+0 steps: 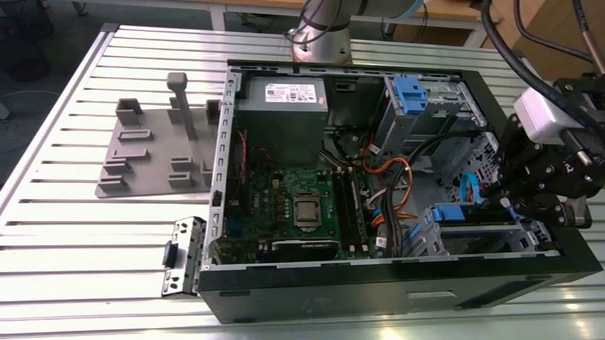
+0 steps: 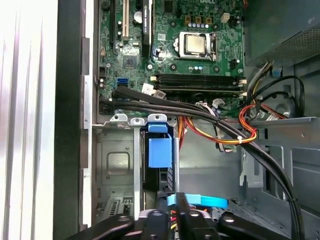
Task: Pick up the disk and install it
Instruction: 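Insert the second disk wire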
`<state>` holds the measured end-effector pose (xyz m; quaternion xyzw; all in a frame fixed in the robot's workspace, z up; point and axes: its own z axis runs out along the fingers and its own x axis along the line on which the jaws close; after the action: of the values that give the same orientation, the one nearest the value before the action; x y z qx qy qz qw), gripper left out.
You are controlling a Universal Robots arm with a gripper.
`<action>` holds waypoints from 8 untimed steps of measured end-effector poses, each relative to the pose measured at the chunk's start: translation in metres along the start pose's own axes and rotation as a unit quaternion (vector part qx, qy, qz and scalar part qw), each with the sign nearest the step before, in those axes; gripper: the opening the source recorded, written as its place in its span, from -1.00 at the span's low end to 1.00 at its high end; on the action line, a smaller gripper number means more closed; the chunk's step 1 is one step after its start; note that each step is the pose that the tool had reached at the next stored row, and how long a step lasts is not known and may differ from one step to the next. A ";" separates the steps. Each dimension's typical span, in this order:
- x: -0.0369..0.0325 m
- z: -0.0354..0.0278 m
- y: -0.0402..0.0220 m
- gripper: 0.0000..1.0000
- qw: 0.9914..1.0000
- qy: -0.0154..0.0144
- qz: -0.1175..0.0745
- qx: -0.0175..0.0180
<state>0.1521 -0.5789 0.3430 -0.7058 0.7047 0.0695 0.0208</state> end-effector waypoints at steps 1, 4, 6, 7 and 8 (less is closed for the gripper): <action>0.0002 0.0011 -0.0021 -0.57 1.000 0.000 0.000 -0.002; 0.0005 0.0042 -0.0110 -0.80 1.000 0.000 0.001 -0.008; 0.0004 0.0050 -0.0155 -0.80 1.000 0.000 0.001 -0.012; 0.0003 0.0050 -0.0167 -0.80 1.000 0.000 0.001 -0.012; 0.0003 0.0047 -0.0171 -0.80 1.000 0.000 0.001 -0.012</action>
<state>0.1688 -0.5784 0.3371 -0.7051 0.7047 0.0780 0.0123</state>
